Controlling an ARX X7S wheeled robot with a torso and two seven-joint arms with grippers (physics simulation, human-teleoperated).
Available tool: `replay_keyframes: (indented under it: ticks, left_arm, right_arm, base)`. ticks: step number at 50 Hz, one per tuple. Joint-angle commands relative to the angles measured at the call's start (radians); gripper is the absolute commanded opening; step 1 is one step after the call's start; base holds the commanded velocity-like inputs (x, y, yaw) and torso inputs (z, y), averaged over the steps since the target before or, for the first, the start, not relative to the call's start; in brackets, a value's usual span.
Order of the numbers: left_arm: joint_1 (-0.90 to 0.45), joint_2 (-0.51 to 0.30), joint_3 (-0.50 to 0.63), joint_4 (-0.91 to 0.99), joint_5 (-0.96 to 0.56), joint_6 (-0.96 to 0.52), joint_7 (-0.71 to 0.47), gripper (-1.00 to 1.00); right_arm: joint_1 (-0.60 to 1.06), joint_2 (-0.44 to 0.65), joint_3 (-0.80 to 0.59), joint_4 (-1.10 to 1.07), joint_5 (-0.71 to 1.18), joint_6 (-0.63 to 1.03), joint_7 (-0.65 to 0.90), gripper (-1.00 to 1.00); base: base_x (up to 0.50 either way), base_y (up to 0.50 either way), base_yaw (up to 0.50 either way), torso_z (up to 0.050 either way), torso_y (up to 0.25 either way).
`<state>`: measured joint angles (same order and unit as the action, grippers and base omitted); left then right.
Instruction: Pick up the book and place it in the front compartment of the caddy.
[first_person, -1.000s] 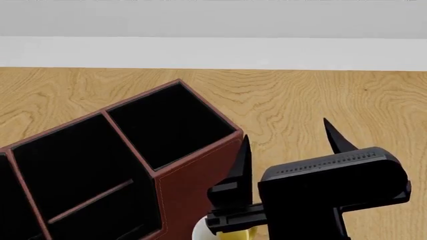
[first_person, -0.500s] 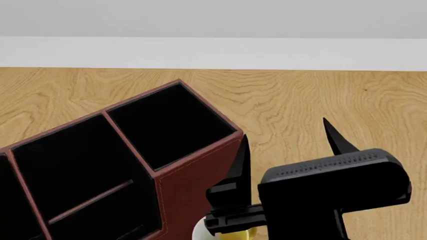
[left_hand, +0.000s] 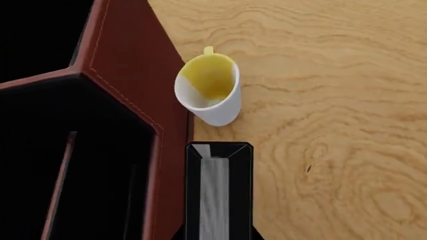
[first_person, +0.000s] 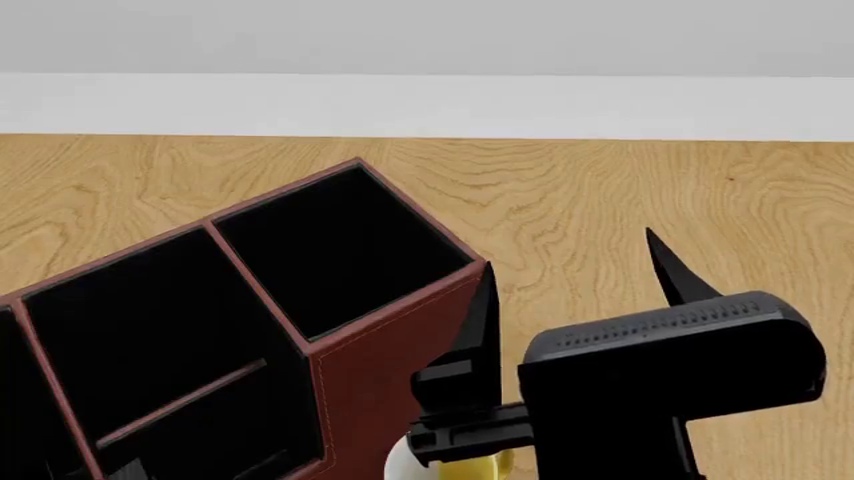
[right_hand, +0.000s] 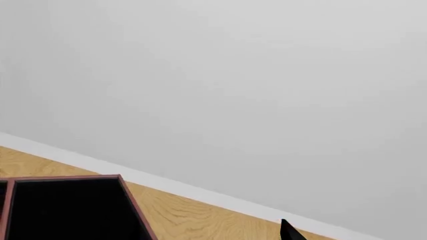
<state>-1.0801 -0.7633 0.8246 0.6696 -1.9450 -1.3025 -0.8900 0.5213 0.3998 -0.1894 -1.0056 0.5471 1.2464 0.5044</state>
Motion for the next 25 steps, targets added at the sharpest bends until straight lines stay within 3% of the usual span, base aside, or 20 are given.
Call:
replay_keyframes:
  ticks: [1, 14, 25]
  left_arm:
    - [-0.127, -0.026, 0.020, 0.041, -0.214, 0.081, -0.191, -1.00]
    - [-0.261, -0.064, 0.060, 0.094, -0.387, 0.149, -0.316, -1.00]
    - [-0.296, -0.108, 0.050, 0.112, -0.428, 0.147, -0.313, -1.00]
  right_arm:
    - [-0.001, 0.012, -0.012, 0.016, 0.007, -0.030, 0.007, 1.00]
    - [-0.029, 0.030, -0.019, 0.030, 0.002, -0.085, 0.009, 1.00]
    - [-0.018, 0.039, -0.010, 0.028, 0.019, -0.083, 0.019, 1.00]
  base:
    - [0.00, 0.00, 0.00, 0.000, 0.000]
    - [0.00, 0.00, 0.00, 0.000, 0.002]
    - [0.00, 0.00, 0.00, 0.000, 0.000]
